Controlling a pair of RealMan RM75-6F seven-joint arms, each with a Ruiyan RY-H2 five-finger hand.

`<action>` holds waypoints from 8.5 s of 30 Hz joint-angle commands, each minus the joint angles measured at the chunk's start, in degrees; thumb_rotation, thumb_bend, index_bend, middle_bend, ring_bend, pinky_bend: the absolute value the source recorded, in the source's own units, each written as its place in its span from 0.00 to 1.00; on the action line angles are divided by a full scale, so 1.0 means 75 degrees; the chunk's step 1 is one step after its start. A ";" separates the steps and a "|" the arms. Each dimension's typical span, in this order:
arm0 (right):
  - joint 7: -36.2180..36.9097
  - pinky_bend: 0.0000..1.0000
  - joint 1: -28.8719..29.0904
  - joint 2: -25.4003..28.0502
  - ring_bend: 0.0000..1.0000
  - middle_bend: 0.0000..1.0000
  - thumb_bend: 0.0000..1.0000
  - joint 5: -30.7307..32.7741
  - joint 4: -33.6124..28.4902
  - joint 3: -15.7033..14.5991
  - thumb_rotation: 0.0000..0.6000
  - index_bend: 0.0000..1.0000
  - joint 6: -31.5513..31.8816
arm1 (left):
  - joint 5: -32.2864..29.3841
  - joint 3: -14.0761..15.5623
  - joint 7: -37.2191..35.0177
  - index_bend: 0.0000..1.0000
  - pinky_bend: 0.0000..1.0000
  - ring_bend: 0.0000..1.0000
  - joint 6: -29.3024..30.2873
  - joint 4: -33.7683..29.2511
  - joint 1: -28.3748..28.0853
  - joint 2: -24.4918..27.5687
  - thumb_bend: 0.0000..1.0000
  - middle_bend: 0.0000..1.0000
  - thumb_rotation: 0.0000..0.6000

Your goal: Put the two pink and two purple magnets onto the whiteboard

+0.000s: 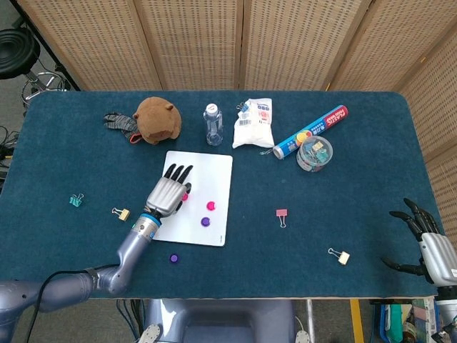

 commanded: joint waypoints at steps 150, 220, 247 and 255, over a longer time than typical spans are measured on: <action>-0.1153 0.00 -0.0058 -0.0338 0.00 0.00 0.13 0.0256 0.0054 0.0216 1.00 0.16 0.0005 | 0.5012 0.2426 -0.0722 0.80 0.00 0.00 0.1026 -0.1662 0.1864 0.1527 0.34 0.00 1.00; -0.0960 0.00 -0.0065 -0.0257 0.00 0.00 0.13 0.0283 0.0044 0.0238 1.00 0.16 -0.0002 | 0.2823 0.0791 -0.0978 0.78 0.00 0.00 0.0233 0.0096 0.0718 0.0430 0.34 0.00 1.00; -0.0933 0.00 -0.0065 -0.0239 0.00 0.00 0.13 0.0292 0.0028 0.0246 1.00 0.16 -0.0009 | 0.2607 0.0844 -0.1045 0.36 0.00 0.00 0.0319 -0.0299 0.0687 0.0701 0.33 0.00 1.00; -0.0945 0.00 -0.0072 -0.0223 0.00 0.00 0.13 0.0274 0.0019 0.0237 1.00 0.16 0.0002 | 0.2767 0.0786 -0.1399 0.19 0.00 0.00 0.0875 -0.1154 0.0921 0.1443 0.33 0.00 1.00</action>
